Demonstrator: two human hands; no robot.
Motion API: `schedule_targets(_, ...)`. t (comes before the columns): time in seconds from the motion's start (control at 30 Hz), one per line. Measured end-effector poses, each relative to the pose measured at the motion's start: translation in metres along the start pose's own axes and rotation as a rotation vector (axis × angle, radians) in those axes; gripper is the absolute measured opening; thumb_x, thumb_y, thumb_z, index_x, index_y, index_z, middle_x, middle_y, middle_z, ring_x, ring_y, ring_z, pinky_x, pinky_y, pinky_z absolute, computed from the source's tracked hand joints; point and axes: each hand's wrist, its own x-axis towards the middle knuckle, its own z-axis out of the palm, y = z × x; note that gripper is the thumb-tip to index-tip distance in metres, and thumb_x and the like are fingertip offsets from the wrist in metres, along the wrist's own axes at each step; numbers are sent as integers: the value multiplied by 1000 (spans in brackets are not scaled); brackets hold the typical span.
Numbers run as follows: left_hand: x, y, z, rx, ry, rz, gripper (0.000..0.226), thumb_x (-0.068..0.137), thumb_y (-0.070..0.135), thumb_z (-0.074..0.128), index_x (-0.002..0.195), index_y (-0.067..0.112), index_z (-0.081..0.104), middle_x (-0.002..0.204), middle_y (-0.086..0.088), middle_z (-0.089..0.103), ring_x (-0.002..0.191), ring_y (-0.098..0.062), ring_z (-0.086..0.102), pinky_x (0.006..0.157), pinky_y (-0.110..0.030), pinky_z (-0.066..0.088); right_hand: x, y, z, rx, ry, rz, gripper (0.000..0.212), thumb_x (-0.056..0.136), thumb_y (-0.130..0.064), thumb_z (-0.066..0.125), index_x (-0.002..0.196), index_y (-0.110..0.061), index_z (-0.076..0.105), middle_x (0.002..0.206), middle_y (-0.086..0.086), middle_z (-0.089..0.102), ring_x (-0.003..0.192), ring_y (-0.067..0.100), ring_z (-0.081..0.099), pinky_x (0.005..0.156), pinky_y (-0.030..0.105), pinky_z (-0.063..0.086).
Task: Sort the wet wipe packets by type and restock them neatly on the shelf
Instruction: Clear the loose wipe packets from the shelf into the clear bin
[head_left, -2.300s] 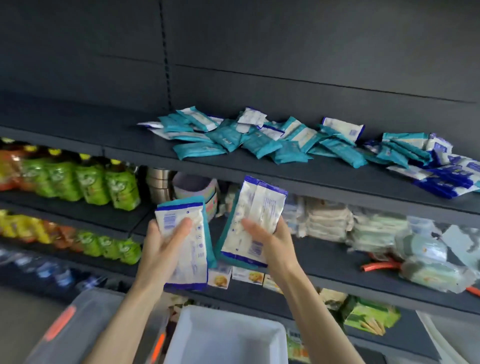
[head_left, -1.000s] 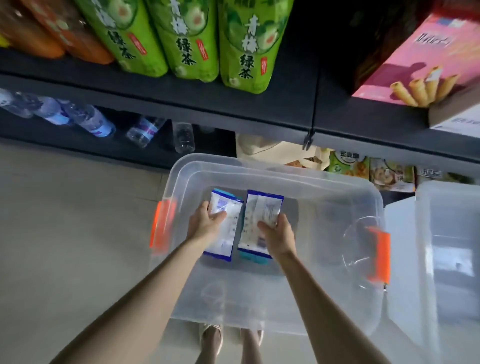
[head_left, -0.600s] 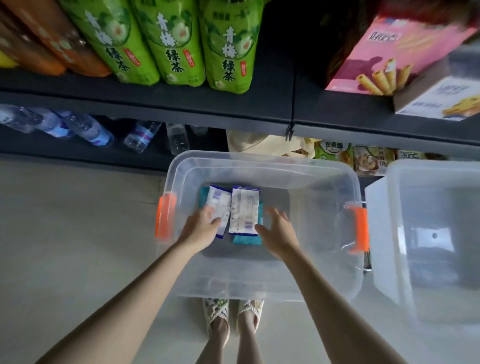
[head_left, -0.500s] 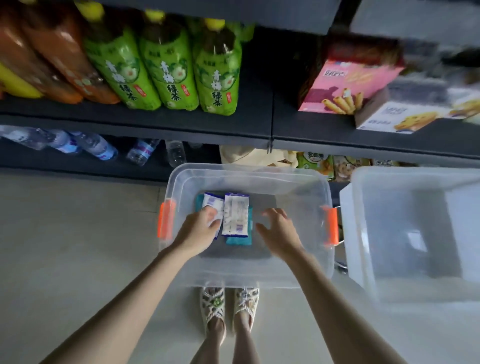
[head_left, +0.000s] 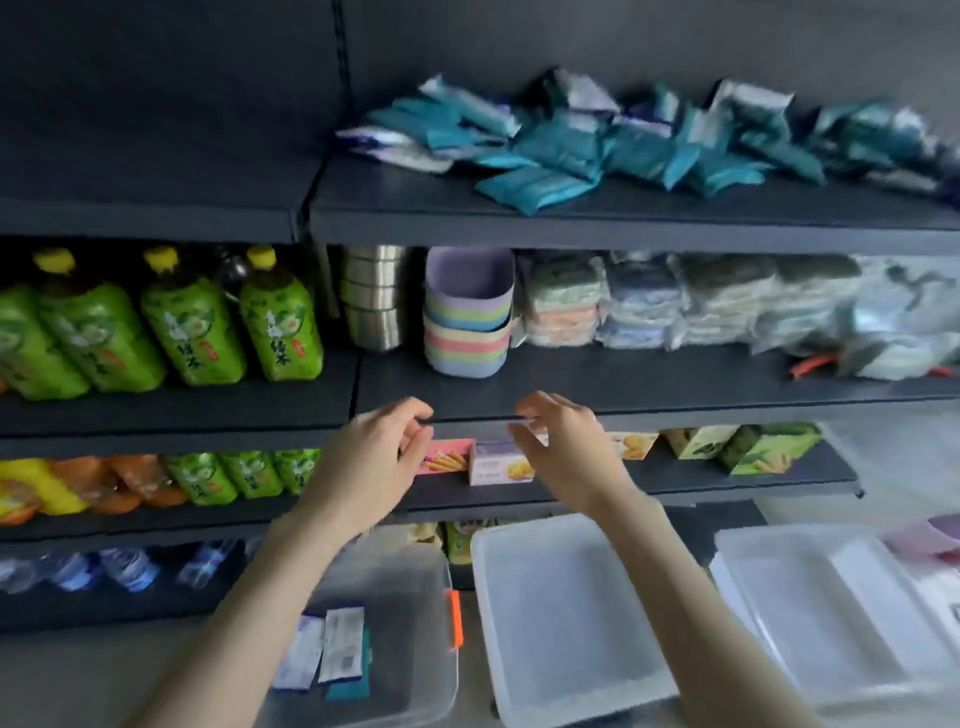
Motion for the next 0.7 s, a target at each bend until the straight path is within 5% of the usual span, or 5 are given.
schedule_targets(0.23, 60, 113, -4, 19, 156, 80, 10, 91, 22, 59, 97, 18, 65, 83, 4, 70, 77, -22, 66, 65, -40, 54, 30, 23, -136, -25, 148, -162, 20, 94, -21, 52, 109, -11, 62, 111, 9, 64, 99, 33, 59, 80, 43, 50)
schedule_targets(0.5, 156, 157, -10, 14, 340, 64, 10, 91, 24, 59, 93, 17, 67, 83, 7, 69, 76, -13, 64, 69, -36, 54, 112, 42, -200, 11, 260, -238, 20, 94, -21, 51, 109, -14, 64, 109, 9, 65, 95, 31, 61, 80, 42, 51)
schedule_targets(0.7, 232, 132, -6, 195, 280, -53, 35, 91, 43, 56, 111, 15, 63, 114, 0, 59, 111, -22, 52, 90, -35, 42, 197, 47, -202, 9, 206, -235, 25, 95, -25, 54, 113, -10, 63, 113, 10, 63, 100, 31, 61, 82, 37, 51)
